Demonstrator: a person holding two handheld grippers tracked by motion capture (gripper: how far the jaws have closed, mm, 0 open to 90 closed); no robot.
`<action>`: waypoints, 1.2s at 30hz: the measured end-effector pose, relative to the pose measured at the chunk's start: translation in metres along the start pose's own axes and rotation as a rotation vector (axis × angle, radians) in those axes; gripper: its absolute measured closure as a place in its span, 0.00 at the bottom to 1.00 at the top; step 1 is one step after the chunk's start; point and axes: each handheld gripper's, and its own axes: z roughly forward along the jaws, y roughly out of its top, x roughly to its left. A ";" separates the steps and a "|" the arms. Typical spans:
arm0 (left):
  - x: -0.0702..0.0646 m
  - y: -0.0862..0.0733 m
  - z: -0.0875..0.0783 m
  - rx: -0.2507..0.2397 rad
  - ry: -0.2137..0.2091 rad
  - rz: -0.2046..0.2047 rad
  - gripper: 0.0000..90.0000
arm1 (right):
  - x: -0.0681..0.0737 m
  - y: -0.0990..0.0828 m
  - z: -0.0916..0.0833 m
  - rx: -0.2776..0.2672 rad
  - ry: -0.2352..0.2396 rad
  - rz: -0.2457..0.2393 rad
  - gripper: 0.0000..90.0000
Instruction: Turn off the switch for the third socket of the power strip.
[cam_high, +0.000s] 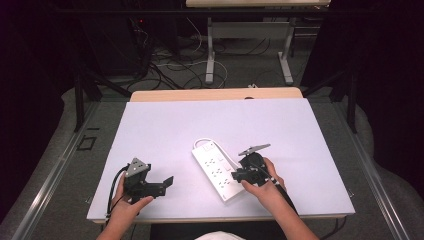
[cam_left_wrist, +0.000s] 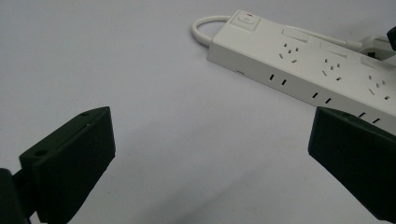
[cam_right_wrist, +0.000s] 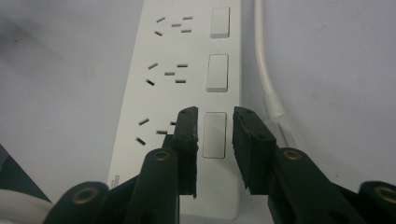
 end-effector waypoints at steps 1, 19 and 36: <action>0.000 0.000 0.000 0.003 0.001 0.003 0.01 | 0.000 0.000 0.000 -0.001 0.003 0.000 0.74; 0.001 0.000 0.000 0.013 0.000 0.012 0.01 | 0.001 0.003 -0.009 -0.085 -0.068 -0.083 0.33; 0.000 0.000 0.000 0.004 0.001 0.002 0.01 | -0.002 0.005 -0.019 -0.159 -0.113 -0.134 0.22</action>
